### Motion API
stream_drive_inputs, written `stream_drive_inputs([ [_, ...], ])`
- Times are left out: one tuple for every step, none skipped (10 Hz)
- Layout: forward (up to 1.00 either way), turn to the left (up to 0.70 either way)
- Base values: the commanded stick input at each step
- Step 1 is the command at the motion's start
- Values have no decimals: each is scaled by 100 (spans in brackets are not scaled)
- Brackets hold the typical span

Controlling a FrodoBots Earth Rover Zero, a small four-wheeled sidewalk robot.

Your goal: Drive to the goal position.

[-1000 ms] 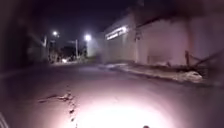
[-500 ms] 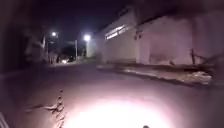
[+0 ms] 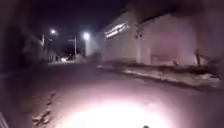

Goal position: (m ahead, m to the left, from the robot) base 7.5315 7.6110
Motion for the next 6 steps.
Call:
stream_drive_inputs([
  [70, 1],
  [70, 1],
  [70, 1],
  [70, 1],
  [70, 1],
  [70, 1],
])
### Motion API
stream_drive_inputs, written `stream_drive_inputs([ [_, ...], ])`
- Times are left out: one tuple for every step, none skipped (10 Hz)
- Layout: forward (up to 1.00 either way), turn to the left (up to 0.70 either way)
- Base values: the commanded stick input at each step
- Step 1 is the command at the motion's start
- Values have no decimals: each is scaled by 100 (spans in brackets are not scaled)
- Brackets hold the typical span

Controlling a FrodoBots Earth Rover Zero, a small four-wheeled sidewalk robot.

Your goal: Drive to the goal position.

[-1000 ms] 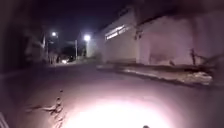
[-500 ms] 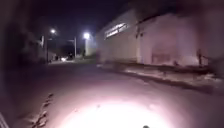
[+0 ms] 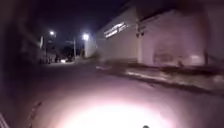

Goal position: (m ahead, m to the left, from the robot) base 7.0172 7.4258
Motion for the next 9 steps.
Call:
stream_drive_inputs([
  [70, 1],
  [70, 1],
  [70, 1],
  [70, 7],
  [70, 22],
  [70, 34],
  [70, 1],
  [70, 1],
  [70, 1],
])
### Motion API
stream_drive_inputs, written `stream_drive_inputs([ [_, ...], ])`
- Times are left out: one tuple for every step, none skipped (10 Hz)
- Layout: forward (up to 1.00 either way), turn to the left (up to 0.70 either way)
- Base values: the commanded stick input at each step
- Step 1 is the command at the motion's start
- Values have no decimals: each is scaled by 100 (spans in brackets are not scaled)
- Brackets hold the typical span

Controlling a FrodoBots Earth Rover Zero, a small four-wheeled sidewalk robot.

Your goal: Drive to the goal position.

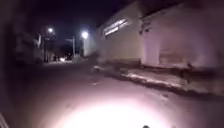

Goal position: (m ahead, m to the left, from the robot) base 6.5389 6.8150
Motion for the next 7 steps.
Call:
stream_drive_inputs([
  [70, 18],
  [70, 36],
  [70, 36],
  [70, 11],
  [70, 1],
  [70, 32],
  [70, 36],
])
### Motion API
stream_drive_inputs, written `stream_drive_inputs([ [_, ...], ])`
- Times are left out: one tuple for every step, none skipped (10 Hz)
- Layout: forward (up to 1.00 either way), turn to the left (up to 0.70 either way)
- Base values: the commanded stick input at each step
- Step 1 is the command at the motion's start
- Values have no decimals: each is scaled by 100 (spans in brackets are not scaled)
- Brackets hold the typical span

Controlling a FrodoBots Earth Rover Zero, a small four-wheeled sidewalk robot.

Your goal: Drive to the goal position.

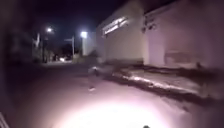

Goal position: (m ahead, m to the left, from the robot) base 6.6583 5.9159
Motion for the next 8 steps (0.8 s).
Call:
stream_drive_inputs([
  [70, 36],
  [70, 36],
  [70, 36],
  [70, 36],
  [70, 36],
  [70, 28],
  [70, 15],
  [70, 1],
])
